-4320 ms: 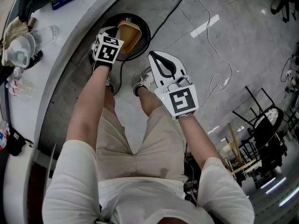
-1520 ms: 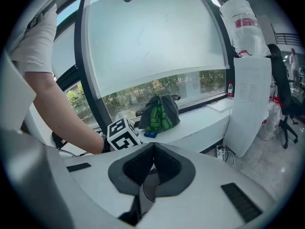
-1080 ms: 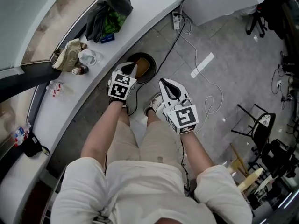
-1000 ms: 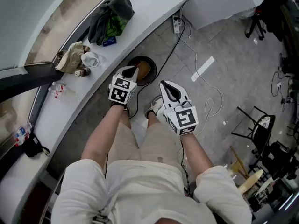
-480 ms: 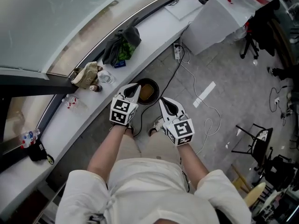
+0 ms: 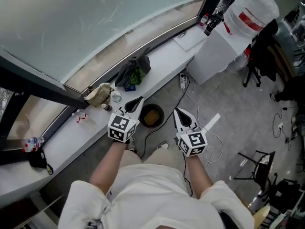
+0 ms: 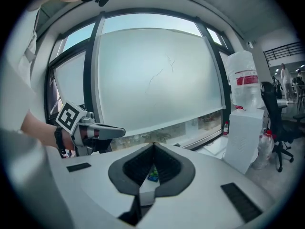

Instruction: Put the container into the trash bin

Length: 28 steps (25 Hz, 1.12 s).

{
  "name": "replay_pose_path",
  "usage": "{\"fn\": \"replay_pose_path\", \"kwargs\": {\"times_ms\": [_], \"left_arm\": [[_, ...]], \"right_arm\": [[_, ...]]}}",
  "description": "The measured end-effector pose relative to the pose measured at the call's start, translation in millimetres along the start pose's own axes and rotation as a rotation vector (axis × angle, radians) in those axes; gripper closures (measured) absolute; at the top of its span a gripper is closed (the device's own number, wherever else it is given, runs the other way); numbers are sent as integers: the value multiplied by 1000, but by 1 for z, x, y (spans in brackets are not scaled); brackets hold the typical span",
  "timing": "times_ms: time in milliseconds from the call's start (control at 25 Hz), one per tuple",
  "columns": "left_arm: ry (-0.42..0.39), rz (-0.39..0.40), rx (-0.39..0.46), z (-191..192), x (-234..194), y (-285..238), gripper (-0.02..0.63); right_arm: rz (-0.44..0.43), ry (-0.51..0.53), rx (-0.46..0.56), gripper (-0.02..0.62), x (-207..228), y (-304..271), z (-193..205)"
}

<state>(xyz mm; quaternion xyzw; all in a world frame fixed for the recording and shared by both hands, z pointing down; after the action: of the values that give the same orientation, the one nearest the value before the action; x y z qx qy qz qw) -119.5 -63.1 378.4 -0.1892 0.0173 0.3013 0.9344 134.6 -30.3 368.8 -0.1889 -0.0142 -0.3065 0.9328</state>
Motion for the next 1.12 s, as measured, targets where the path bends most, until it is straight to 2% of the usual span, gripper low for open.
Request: {"fn": "replay_pose_path", "kwargs": {"times_ms": [320,560,880,1120], "left_arm": [[-38,-72,149,-54,-1,56,589],[-58,-98,237,-78,5,89,589],[-81,-99,311,-95,12,124,588],[-50,-162,356,-92,9,146,588]], "right_arm": [[-25,15,81,594,-1,7,-31],[-14,46,120,594,5,20,-48],[85,24,208,594,21,66,-65],[170,8,232,594,36,102,-67]]}}
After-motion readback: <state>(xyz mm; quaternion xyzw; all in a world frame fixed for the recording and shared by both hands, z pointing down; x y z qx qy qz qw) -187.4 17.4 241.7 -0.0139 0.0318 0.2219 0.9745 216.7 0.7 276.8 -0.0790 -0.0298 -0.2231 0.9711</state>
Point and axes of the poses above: the fingertips, and each gripper's own axes: y backward along the fingers, x to its right, z out of its underside, the point moved 10 cm from there along y, backward along the fingers, and after that the axes turned 2 degrees about -x, right-handed, at the moved point
